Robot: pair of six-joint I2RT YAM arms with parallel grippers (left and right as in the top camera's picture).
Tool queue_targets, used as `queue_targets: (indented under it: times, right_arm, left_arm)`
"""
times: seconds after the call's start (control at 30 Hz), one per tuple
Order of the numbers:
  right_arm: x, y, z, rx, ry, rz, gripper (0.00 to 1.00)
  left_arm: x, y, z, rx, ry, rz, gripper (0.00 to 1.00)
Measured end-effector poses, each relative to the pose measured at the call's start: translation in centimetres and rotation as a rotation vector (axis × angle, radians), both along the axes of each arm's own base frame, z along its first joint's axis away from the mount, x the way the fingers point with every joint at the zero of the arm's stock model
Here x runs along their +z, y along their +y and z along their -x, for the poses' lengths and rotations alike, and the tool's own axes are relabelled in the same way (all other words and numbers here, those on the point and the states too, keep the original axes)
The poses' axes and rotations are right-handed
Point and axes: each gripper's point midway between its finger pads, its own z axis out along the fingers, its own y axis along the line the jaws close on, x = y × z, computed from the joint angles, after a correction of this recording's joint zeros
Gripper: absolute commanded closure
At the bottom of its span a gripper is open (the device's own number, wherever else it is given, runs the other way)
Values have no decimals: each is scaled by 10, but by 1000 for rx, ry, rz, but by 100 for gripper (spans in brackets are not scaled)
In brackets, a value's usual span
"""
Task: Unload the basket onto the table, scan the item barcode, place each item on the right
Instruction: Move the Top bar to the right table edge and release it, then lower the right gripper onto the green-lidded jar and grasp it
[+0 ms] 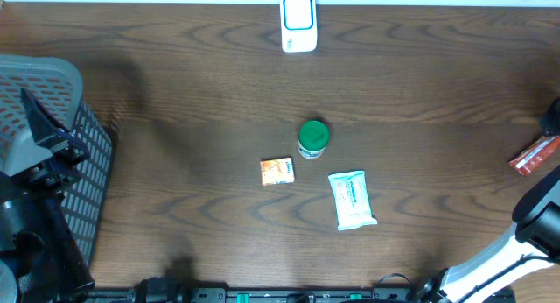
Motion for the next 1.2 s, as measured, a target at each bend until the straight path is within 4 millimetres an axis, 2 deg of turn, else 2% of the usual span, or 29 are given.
queue_targets:
  times: [0.17, 0.27, 0.33, 0.37, 0.4, 0.43, 0.47, 0.5, 0.53, 0.6, 0.63, 0.7, 0.77, 0.8, 0.93, 1.03, 1.1, 1.2]
  right_arm:
    - [41, -6, 9, -40, -16, 98, 1]
    - [90, 10, 2, -1, -104, 134, 1]
    - [133, 43, -9, 79, -204, 131, 1]
    - [156, 73, -17, 152, -268, 101, 1]
    - [165, 86, -21, 184, -296, 88, 1]
    - [189, 127, -30, 283, -380, 36, 1]
    - [203, 159, -35, 355, -434, -14, 1]
    - [209, 175, -37, 393, -459, -42, 1]
    - [217, 207, -39, 463, -493, -109, 1]
    - [220, 260, -36, 576, -510, -239, 1]
    - [218, 278, -33, 610, -500, -287, 1]
    - [200, 321, -17, 679, -416, -419, 1]
    - [183, 350, -1, 719, -323, -512, 1]
    - [170, 365, 15, 730, -239, -571, 1]
    - [144, 388, 57, 700, -42, -693, 1]
    - [133, 400, 78, 648, 49, -782, 1]
    - [134, 417, 85, 652, 67, -859, 1]
    - [141, 440, 83, 693, 38, -950, 2]
  left_arm:
    - [0, 0, 0, 0, 0, 0, 4]
    - [0, 0, 0, 0, 0, 0, 4]
    - [0, 0, 0, 0, 0, 0, 4]
    - [0, 0, 0, 0, 0, 0, 4]
    - [0, 0, 0, 0, 0, 0, 4]
    - [0, 0, 0, 0, -1, 0, 4]
    - [0, 0, 0, 0, 0, 0, 4]
    - [0, 0, 0, 0, 0, 0, 4]
    - [0, 0, 0, 0, 0, 0, 4]
    - [0, 0, 0, 0, 0, 0, 4]
    - [0, 0, 0, 0, 0, 0, 4]
    - [0, 0, 0, 0, 0, 0, 4]
    - [0, 0, 0, 0, 0, 0, 4]
    - [0, 0, 0, 0, -1, 0, 4]
    - [0, 0, 0, 0, 0, 0, 4]
    - [0, 0, 0, 0, -1, 0, 4]
    - [0, 0, 0, 0, 0, 0, 4]
    - [0, 0, 0, 0, 0, 0, 4]
